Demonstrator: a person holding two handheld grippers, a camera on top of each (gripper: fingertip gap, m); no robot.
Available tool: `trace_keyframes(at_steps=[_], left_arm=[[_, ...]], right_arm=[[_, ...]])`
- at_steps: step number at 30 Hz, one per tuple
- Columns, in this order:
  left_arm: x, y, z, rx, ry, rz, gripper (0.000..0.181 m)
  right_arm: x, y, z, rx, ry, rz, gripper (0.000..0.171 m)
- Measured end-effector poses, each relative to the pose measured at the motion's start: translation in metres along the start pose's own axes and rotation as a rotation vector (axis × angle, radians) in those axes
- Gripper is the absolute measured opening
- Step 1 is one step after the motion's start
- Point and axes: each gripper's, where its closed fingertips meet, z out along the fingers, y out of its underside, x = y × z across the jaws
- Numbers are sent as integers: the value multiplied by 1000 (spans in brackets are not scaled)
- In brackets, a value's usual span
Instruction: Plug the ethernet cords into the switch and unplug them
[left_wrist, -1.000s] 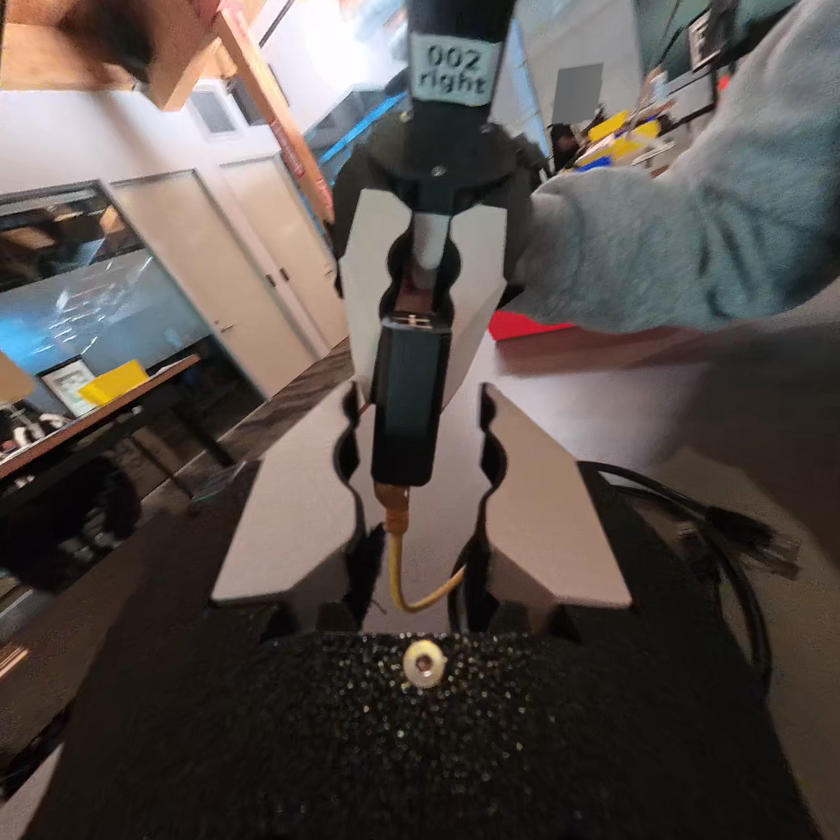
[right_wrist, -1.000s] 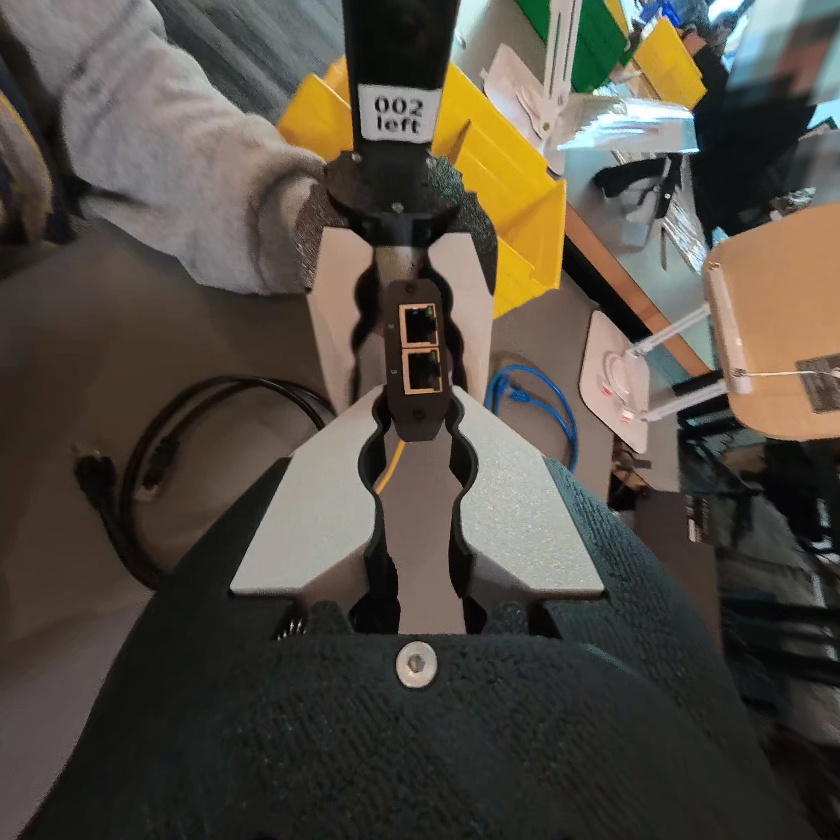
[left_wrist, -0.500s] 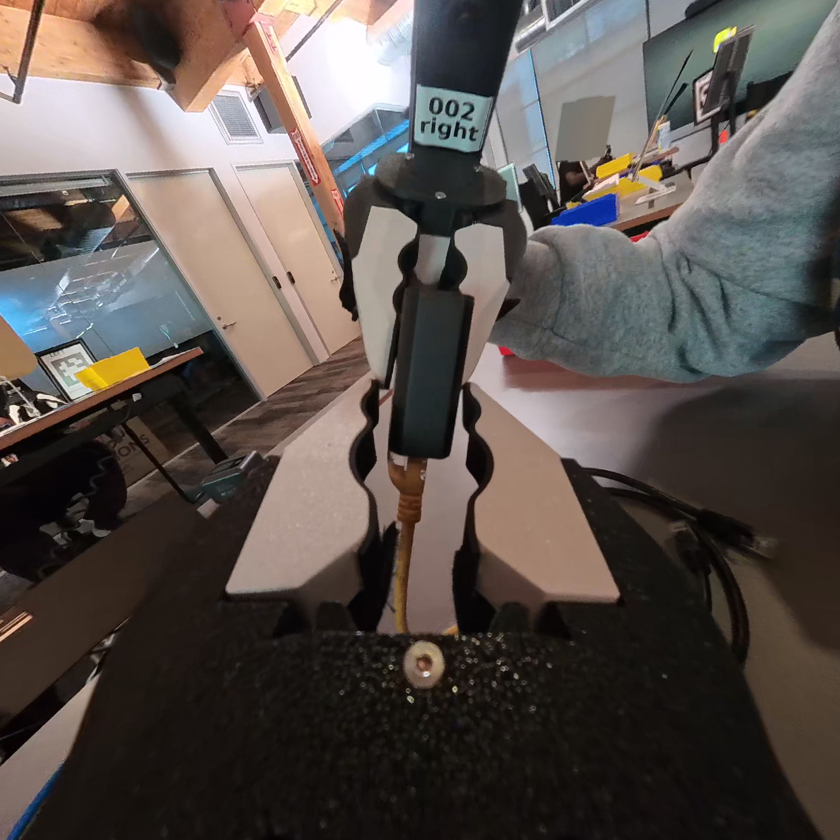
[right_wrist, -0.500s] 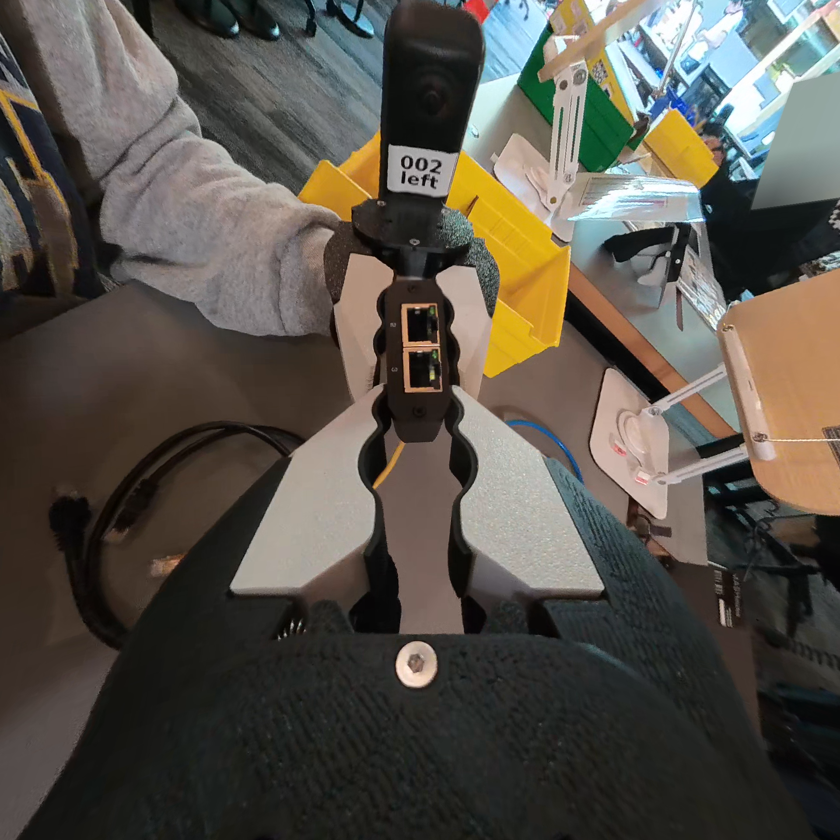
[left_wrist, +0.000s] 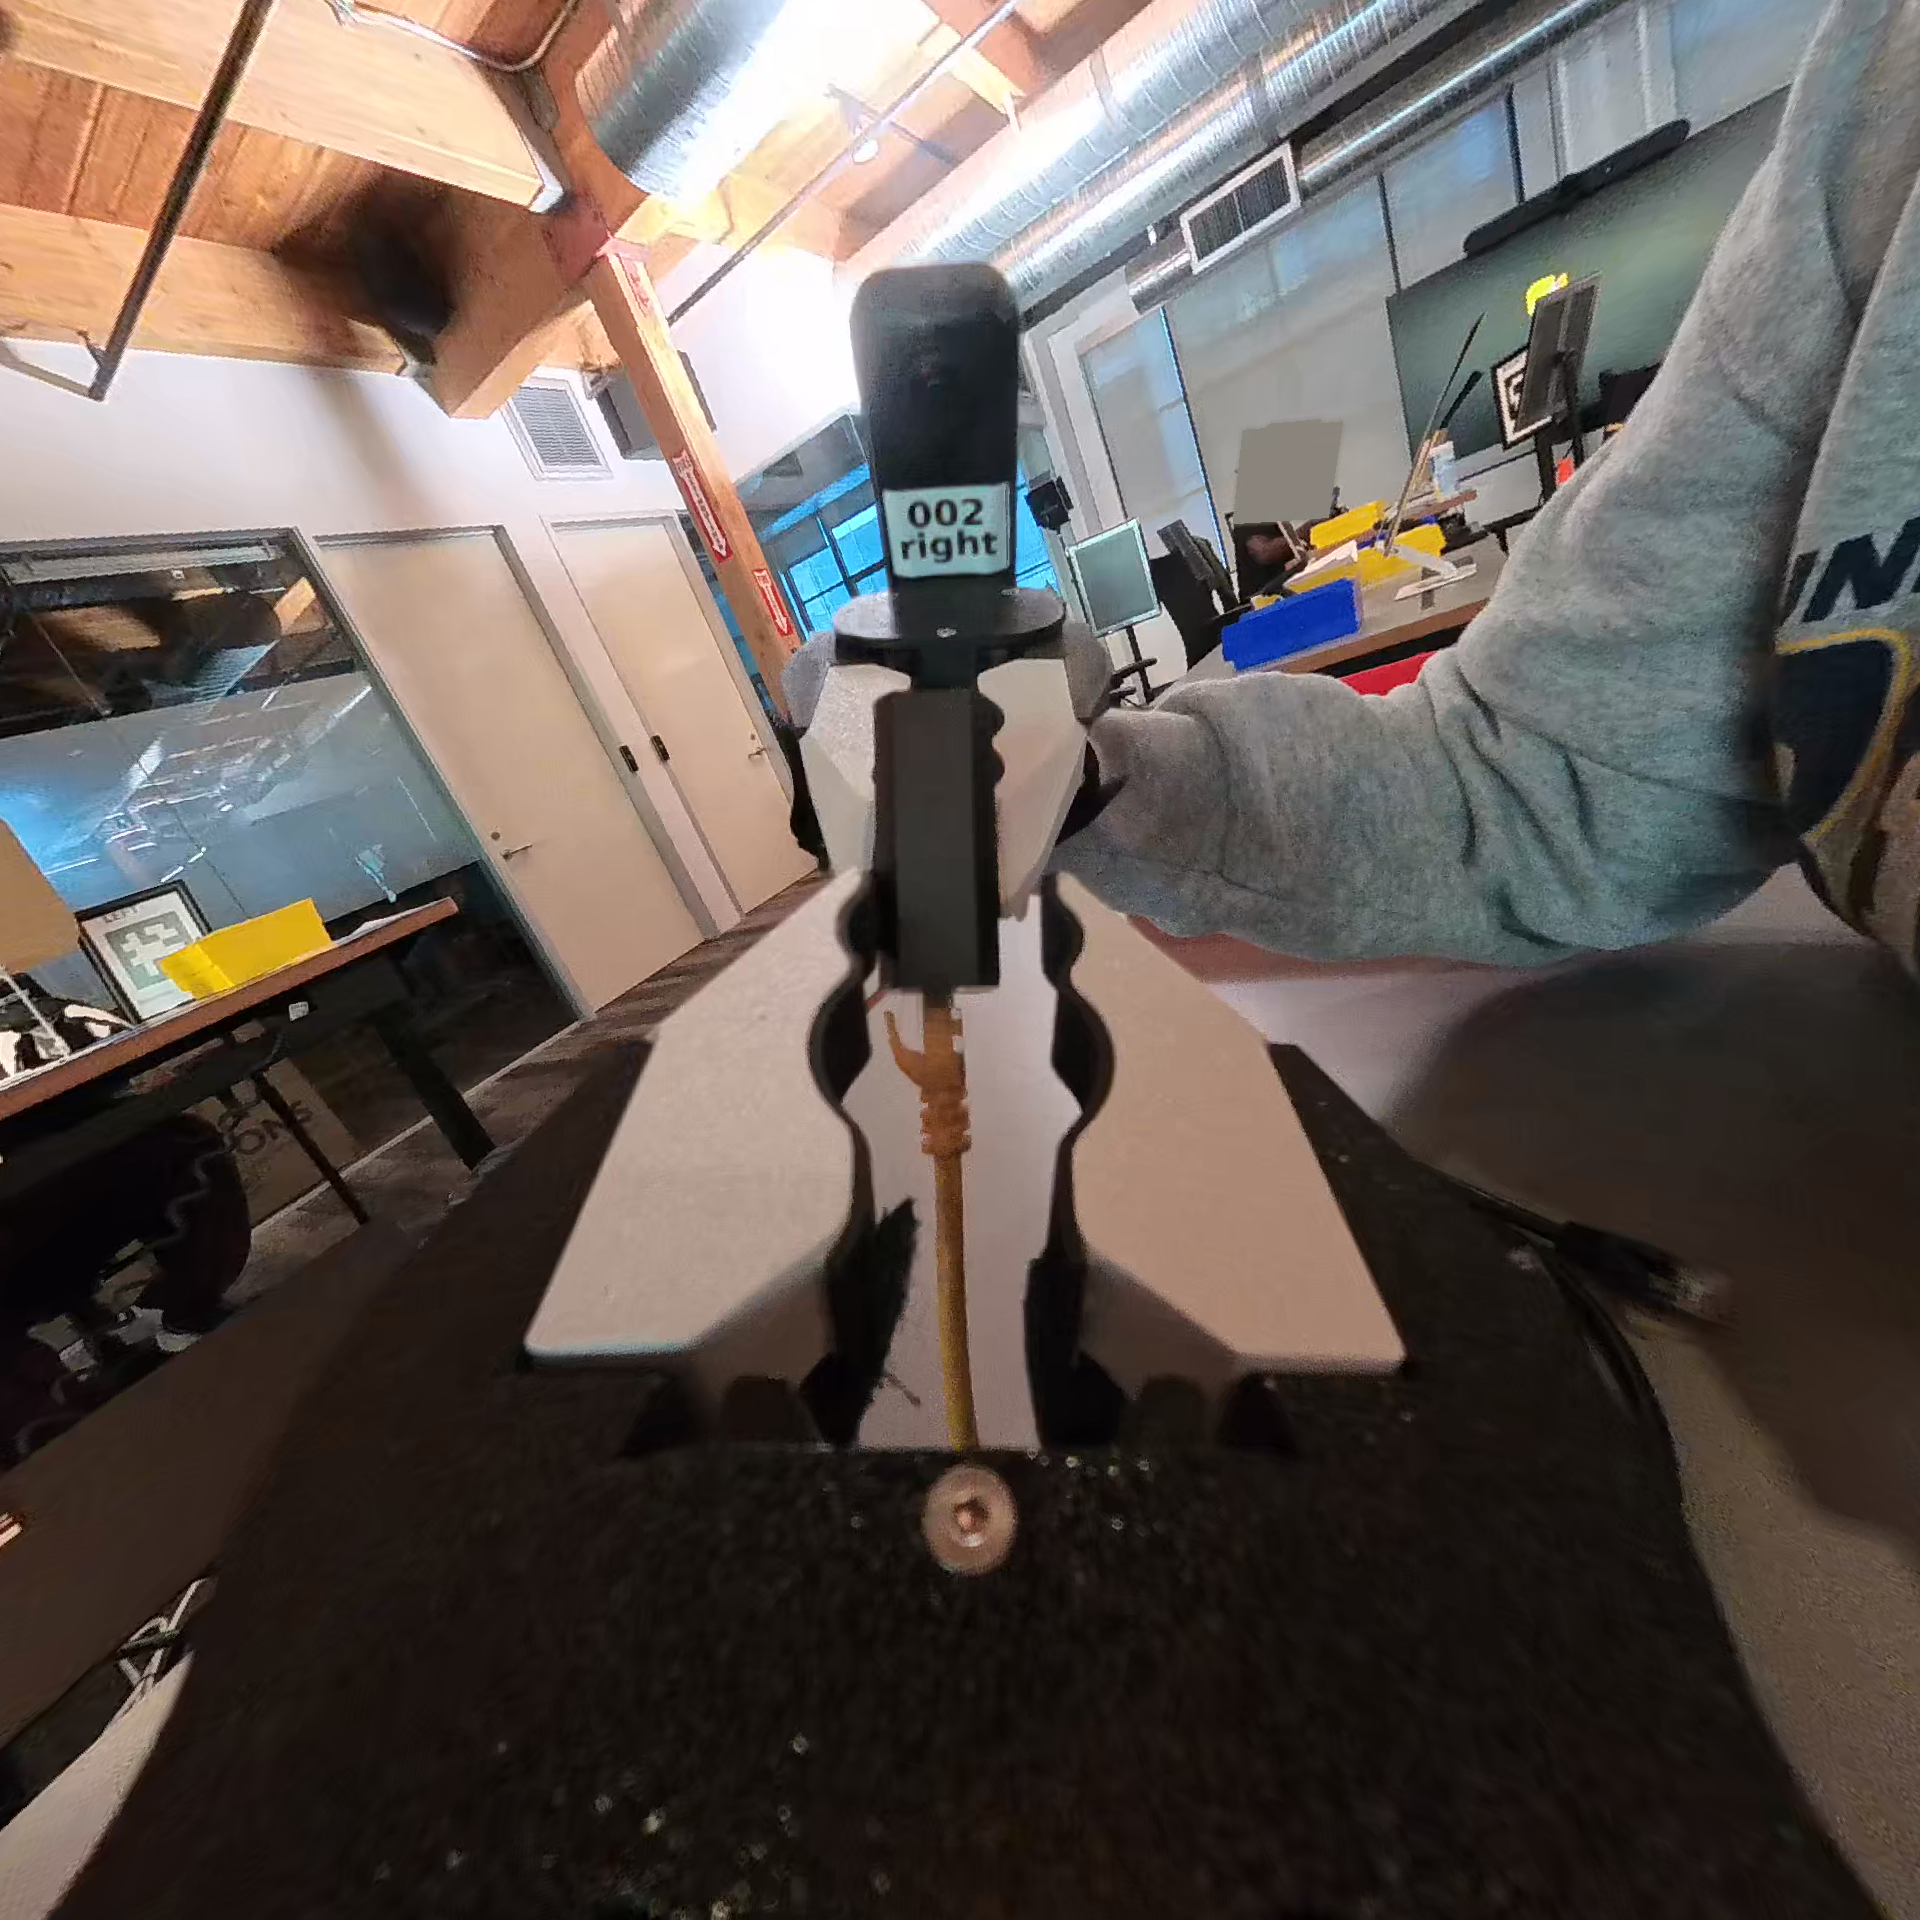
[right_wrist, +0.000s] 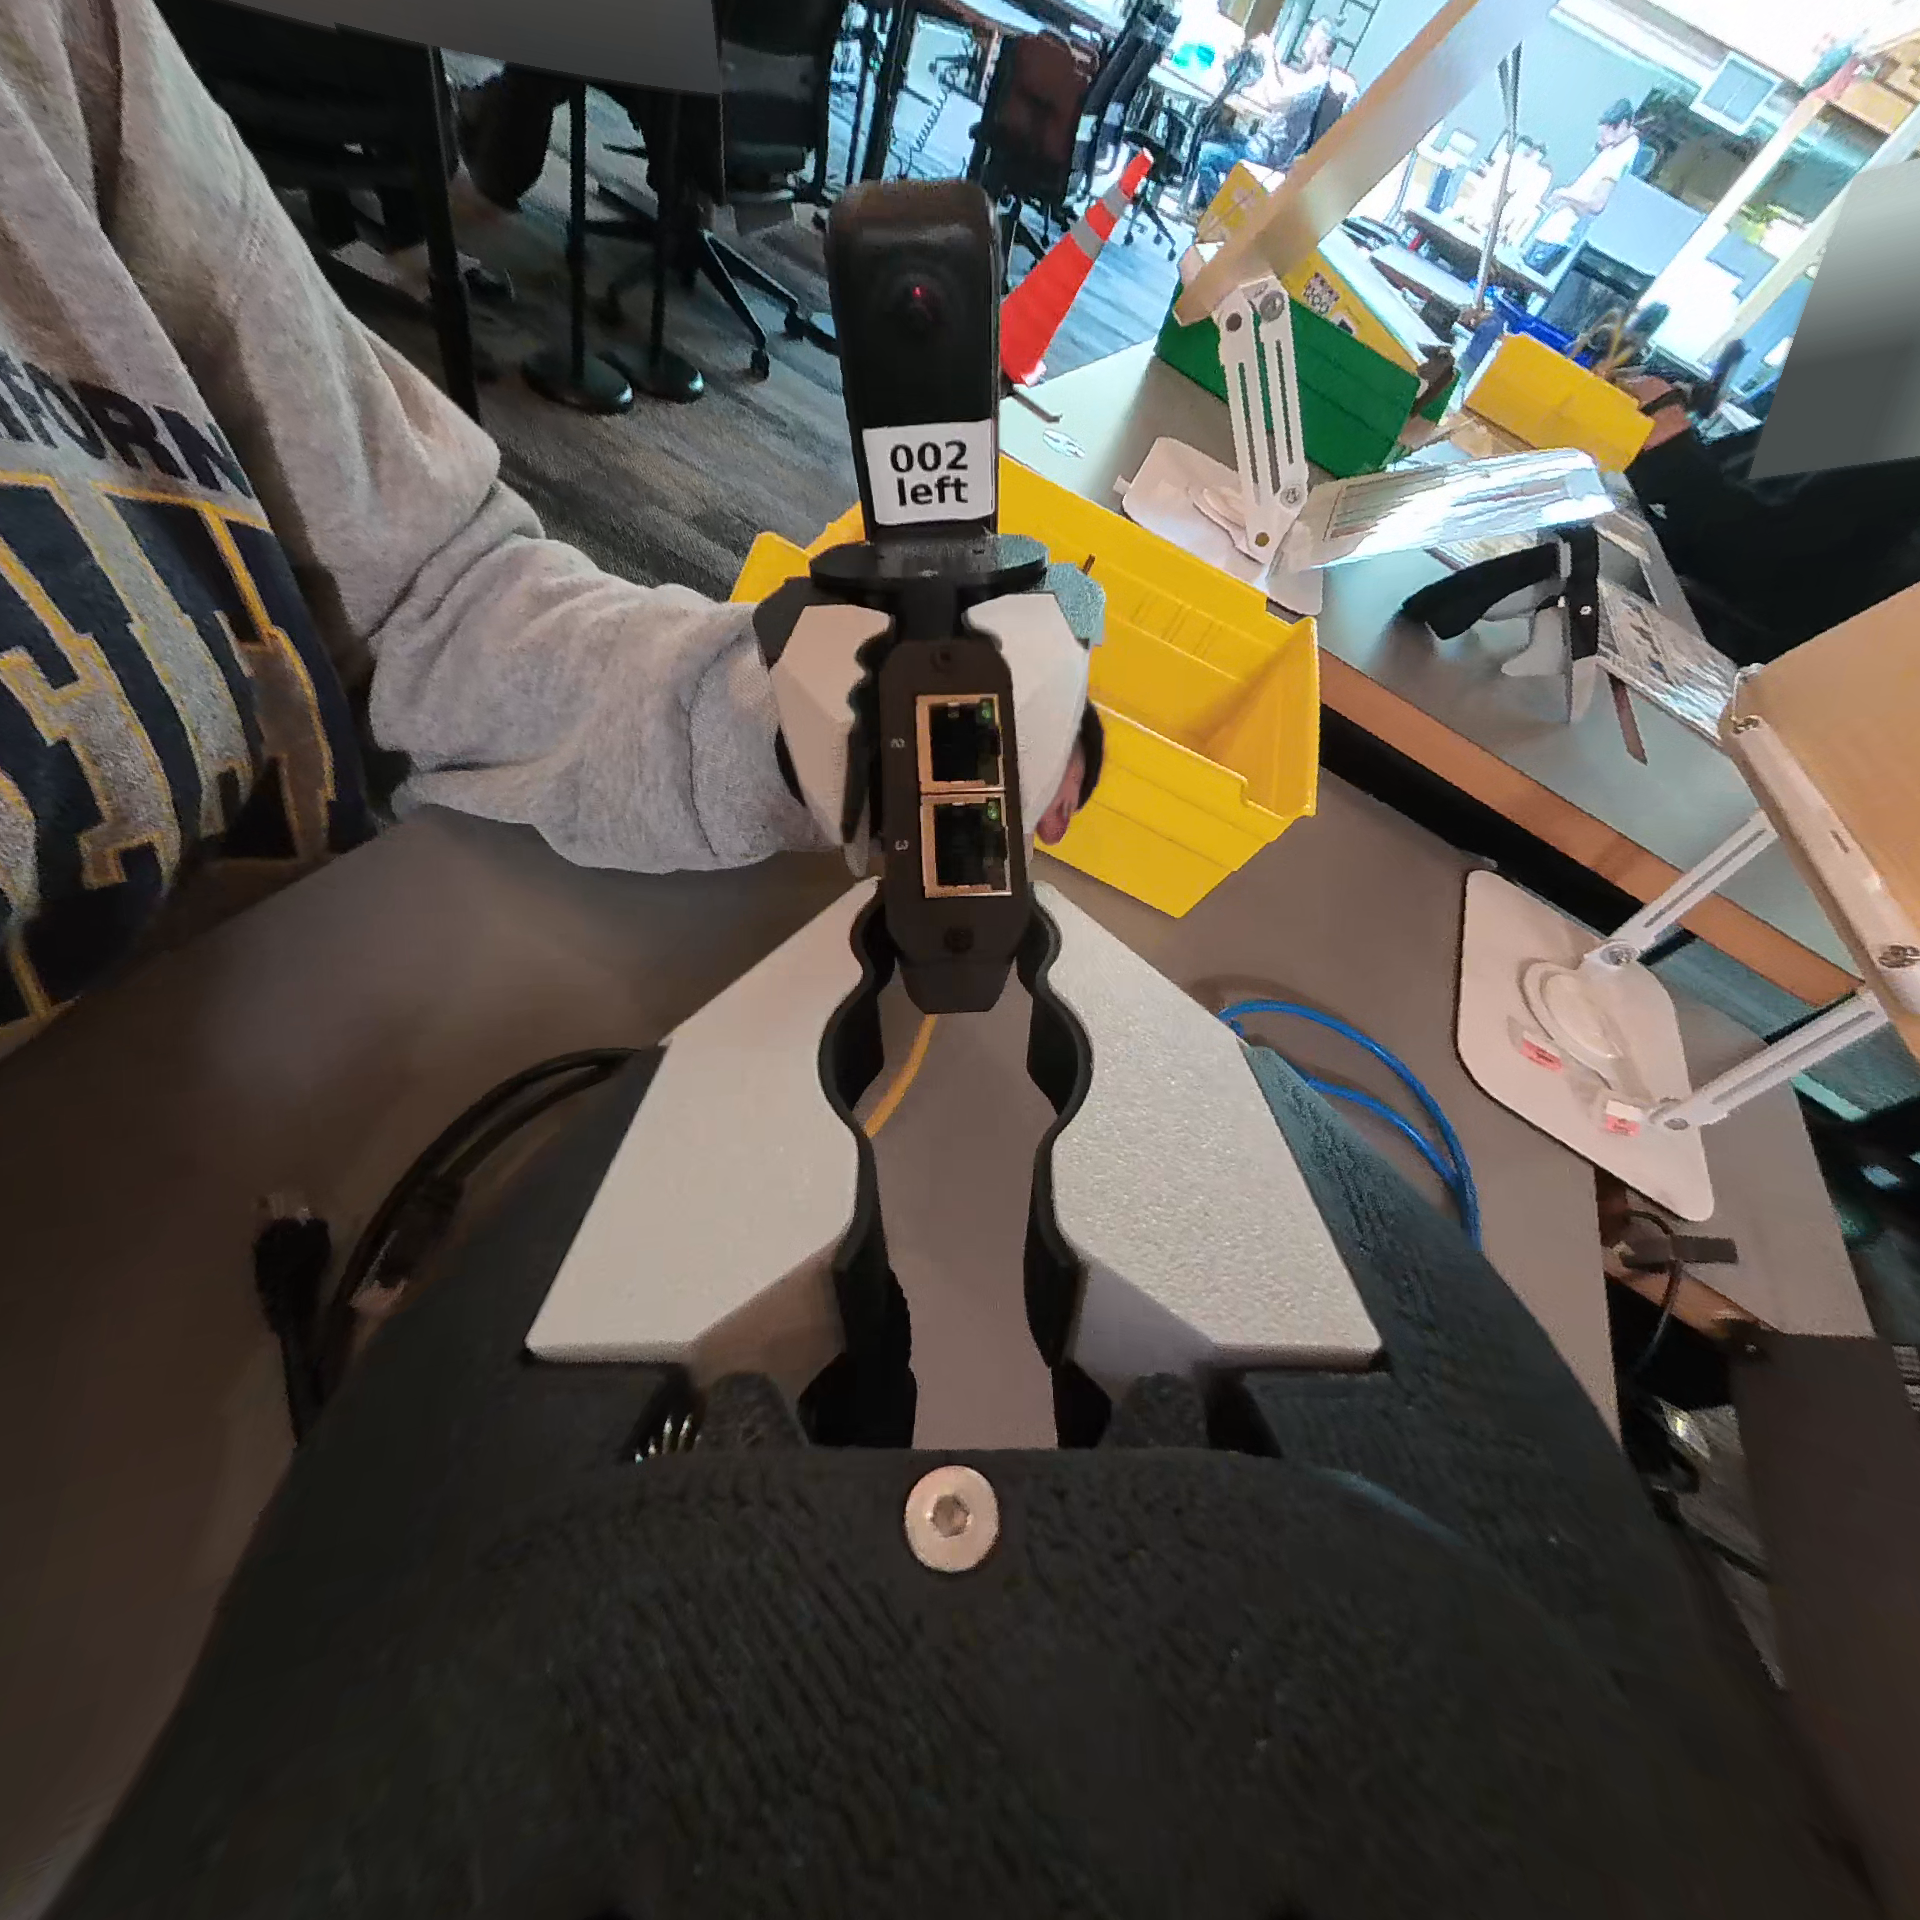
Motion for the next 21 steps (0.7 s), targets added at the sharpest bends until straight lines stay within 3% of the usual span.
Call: trace_keyframes(at_steps=[5,10,14,15,21], left_arm=[[-4,8,2,-56,-20,-3,21],[-12,45,2,-337,-97,181,21],[-7,48,3,-370,-82,219,21],[-5,50,4,-385,-79,239,21],[-7,52,11,-383,-129,268,22]], right_arm=[[1,9,-1,-46,21,28,24],[6,29,-6,-325,122,-132,41],[2,53,-6,-615,147,-299,34],[4,55,-8,-659,169,-338,25],[9,56,-14,-685,190,-376,22]])
